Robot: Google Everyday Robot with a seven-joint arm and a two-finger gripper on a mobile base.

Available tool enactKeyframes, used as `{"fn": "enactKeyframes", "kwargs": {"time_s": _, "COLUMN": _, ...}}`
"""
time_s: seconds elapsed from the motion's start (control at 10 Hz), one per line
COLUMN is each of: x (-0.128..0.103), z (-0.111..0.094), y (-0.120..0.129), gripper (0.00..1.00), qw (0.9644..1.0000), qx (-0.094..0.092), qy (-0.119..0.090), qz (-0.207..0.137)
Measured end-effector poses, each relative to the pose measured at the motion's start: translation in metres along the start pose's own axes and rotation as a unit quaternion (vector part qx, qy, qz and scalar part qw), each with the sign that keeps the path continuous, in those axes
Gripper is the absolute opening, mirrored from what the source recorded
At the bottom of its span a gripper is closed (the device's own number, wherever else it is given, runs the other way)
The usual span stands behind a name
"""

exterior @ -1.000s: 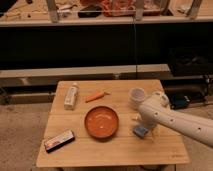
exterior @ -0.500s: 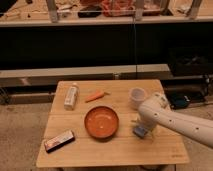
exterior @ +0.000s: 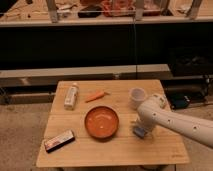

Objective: Place the white sponge in the ceramic bowl

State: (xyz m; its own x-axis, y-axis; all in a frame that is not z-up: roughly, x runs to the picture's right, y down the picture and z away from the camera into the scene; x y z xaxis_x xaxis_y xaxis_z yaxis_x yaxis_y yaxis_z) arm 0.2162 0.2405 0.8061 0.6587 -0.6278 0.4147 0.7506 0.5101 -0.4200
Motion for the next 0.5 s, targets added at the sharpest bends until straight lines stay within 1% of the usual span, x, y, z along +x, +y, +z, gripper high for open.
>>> {"fn": "enactKeyframes", "kwargs": {"time_s": 0.5, "x": -0.0036, "z": 0.0056, "y": -0.0013, "gripper": 0.80, "qw": 1.0000, "qx": 0.001, "qy": -0.007, "qz": 0.001}}
